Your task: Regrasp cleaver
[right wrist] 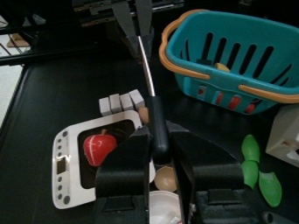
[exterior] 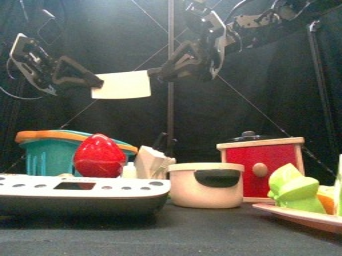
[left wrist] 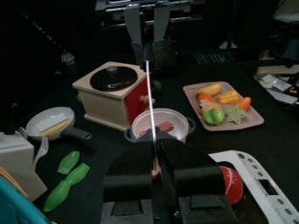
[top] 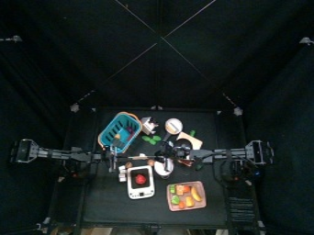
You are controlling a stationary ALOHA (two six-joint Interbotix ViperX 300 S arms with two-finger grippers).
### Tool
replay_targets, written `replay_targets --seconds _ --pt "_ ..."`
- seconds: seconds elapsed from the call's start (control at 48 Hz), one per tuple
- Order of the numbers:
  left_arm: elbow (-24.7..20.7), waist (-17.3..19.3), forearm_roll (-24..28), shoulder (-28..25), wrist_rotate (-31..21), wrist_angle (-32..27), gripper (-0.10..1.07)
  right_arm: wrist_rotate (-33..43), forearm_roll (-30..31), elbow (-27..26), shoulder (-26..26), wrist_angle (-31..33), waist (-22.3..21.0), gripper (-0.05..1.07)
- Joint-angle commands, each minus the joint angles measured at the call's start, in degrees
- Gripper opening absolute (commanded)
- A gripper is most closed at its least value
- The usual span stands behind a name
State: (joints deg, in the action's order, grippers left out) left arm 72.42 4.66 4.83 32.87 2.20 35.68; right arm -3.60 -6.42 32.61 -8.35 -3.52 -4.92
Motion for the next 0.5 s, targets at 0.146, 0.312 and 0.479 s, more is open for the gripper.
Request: replay_targets --seconds 0.146,0.312,0.479 --pt "-0.79 -0.09 0.53 0.0 0.0 0.44 0.37 0.09 -0.09 -1.58 -0.7 -0.88 0.44 0.46" --pt "-0.7 -0.26 0.53 0.0 0.0 0.44 0.37 0.09 -0.18 -1.58 0.0 -1.58 1.93 0.46" --pt "-0.35 -1.67 0.7 0.0 -0.09 0.44 0.37 0.18 -1.05 -1.49 1.76 -1.58 5.71 0.46"
